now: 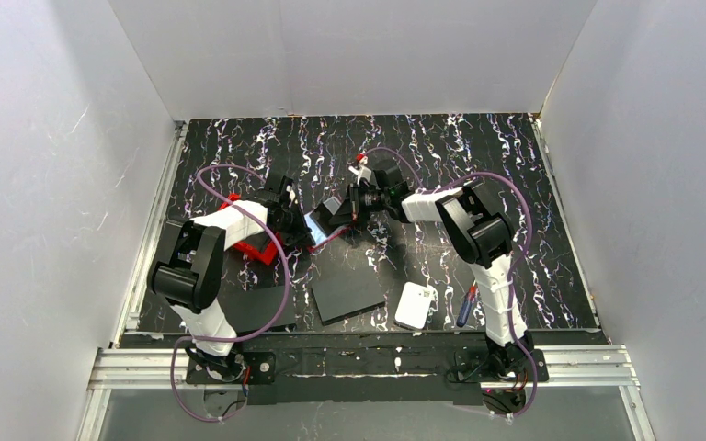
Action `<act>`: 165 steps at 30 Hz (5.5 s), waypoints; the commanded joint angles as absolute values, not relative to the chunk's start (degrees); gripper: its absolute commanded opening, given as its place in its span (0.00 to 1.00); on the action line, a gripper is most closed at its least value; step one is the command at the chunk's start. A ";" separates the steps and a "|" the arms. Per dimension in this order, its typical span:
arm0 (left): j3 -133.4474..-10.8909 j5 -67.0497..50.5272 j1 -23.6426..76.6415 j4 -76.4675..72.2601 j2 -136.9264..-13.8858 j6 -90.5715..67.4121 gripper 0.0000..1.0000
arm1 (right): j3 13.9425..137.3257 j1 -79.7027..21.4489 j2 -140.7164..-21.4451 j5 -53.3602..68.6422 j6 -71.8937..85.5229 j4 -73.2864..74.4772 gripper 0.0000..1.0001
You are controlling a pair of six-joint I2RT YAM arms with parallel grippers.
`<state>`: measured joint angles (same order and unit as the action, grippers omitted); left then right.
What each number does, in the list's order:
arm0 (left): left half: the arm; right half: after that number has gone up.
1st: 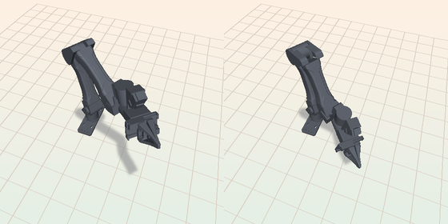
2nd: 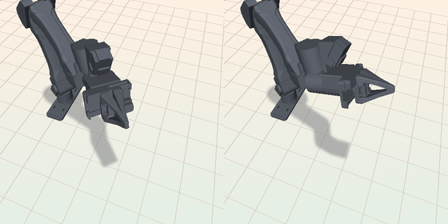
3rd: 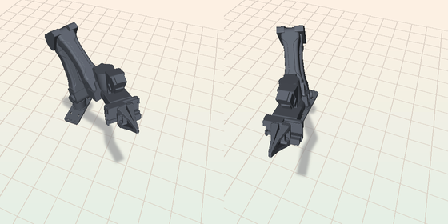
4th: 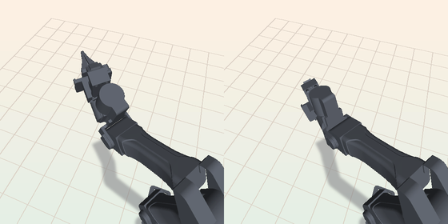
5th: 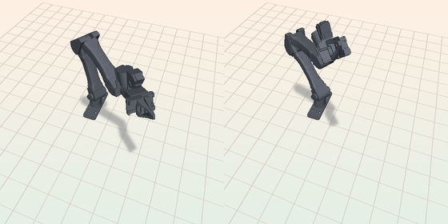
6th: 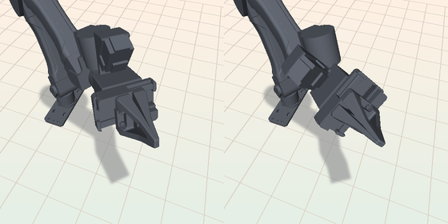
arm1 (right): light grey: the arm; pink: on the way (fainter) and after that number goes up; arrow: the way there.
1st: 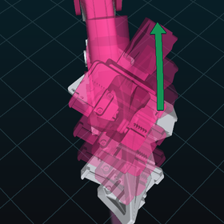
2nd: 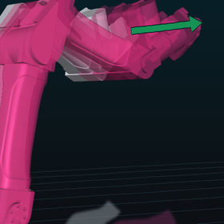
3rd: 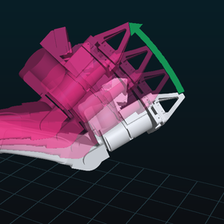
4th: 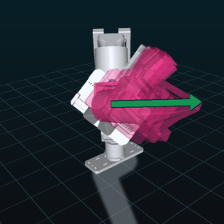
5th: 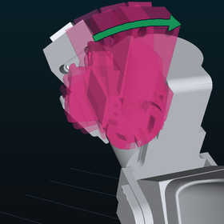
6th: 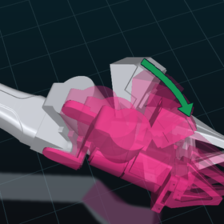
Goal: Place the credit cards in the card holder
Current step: Insert the credit card into the card slot, then close the card holder at the center of the board.
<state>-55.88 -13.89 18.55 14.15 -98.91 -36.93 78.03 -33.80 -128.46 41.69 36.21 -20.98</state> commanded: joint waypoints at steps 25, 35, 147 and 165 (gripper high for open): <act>-55.47 -15.69 15.22 20.50 -94.03 -32.63 0.12 | 89.17 -36.38 -122.34 26.05 13.06 18.10 0.39; -56.71 -21.54 15.23 16.85 -99.33 -34.09 0.08 | 97.72 -36.39 -122.77 23.57 9.33 25.10 0.58; -49.12 -34.35 16.70 28.86 -59.32 -34.46 0.46 | 90.95 -36.01 -113.57 8.93 -6.76 5.05 0.01; -45.93 -17.22 16.46 32.09 -49.21 -37.42 0.44 | 76.81 -54.81 -107.80 1.17 2.09 0.88 0.26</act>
<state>-47.14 -23.29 16.85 30.04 -52.33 -36.66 79.77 -56.77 -109.84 -9.79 -8.23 5.12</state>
